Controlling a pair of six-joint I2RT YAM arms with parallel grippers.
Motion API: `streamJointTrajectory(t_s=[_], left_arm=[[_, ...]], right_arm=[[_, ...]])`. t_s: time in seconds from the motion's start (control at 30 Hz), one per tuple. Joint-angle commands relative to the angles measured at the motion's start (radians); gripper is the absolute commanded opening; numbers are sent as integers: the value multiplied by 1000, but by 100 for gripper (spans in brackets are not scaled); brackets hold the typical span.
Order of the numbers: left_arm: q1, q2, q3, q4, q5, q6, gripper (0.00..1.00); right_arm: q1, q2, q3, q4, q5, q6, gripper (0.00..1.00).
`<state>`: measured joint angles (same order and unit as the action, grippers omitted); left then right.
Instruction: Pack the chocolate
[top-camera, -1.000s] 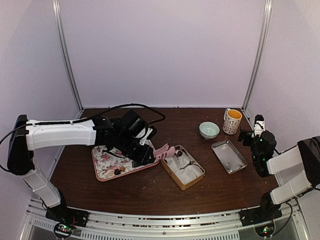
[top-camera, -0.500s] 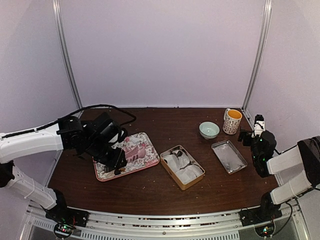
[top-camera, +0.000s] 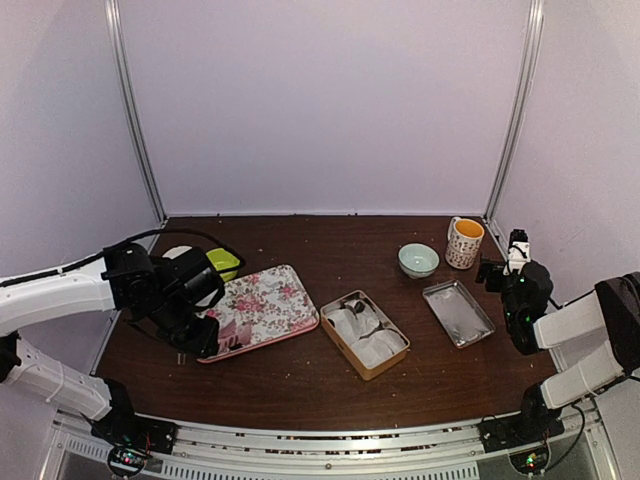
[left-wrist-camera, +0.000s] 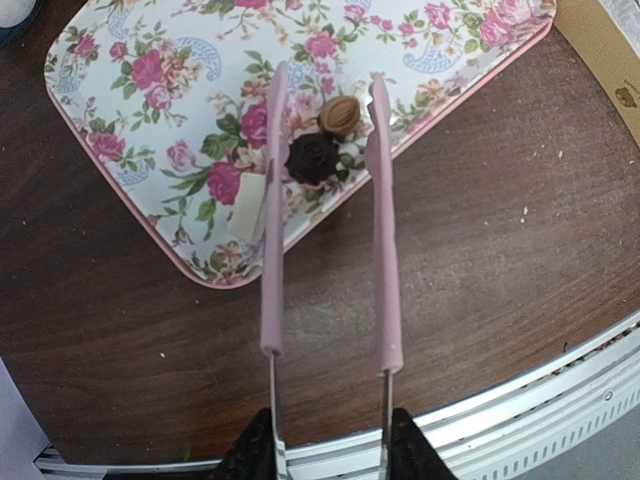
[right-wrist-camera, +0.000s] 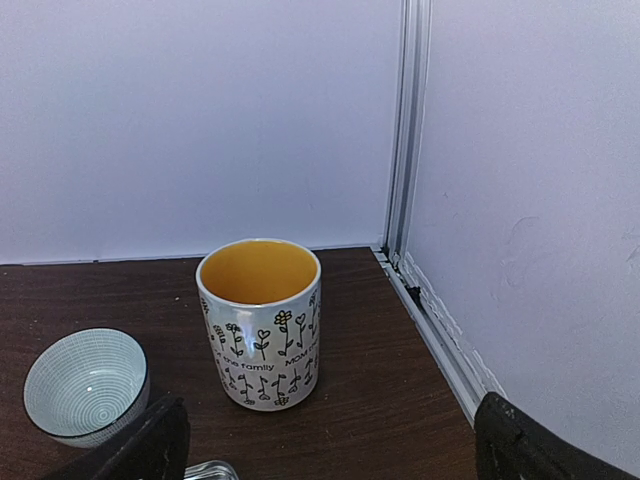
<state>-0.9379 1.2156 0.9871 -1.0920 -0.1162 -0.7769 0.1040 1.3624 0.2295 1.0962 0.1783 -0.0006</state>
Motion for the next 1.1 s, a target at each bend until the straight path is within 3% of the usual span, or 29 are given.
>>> streamJointTrajectory(t_s=[0.0,0.8,1.07], left_arm=[[21,-35,-19,-12,-20,-16,37],[27,54,33,38,30,63,35],[27,61,30,37,30,56,25]], right_arm=[[-9,-3,14,2,-5,2,100],[-9,-3,14,2,-5,2,100],[-9,-3,14,2,-6,2,100]])
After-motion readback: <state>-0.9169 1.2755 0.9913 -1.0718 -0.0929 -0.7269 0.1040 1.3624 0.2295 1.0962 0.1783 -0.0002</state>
